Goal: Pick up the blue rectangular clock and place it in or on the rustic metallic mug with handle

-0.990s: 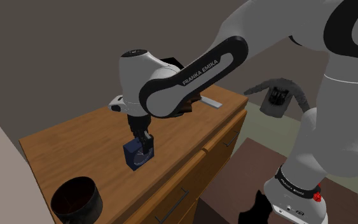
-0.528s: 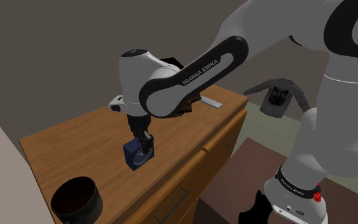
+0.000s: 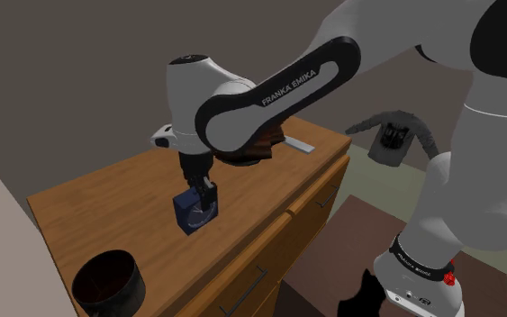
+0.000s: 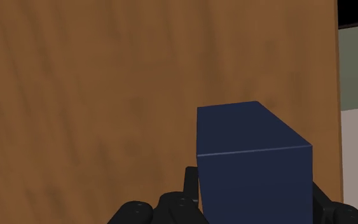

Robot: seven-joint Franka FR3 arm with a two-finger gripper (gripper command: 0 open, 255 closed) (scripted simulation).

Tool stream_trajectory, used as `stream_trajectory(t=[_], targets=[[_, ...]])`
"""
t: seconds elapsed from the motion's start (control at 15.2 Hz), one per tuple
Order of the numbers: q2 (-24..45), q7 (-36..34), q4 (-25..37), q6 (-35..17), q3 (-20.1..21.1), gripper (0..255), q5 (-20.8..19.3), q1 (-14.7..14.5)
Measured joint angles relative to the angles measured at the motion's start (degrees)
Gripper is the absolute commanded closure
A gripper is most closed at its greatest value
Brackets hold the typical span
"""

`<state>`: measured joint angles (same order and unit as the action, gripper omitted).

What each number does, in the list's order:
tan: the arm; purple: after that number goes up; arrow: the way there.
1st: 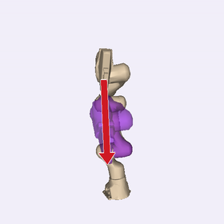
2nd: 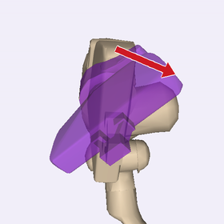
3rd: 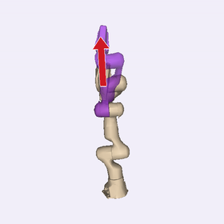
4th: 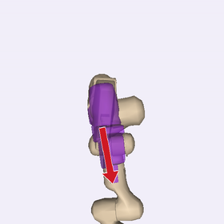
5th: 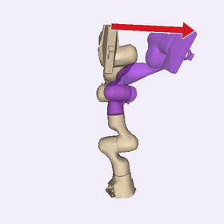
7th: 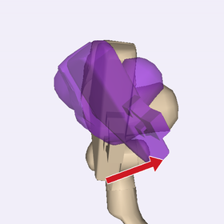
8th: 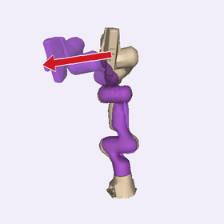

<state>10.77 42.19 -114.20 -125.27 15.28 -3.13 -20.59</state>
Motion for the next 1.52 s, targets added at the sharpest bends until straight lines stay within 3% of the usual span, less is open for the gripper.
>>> stream_trajectory(t=[1.52], targets=[[-5.4, 1.2, 11.3, 16.5, 0.3, 255, 1.9, 0.3]])
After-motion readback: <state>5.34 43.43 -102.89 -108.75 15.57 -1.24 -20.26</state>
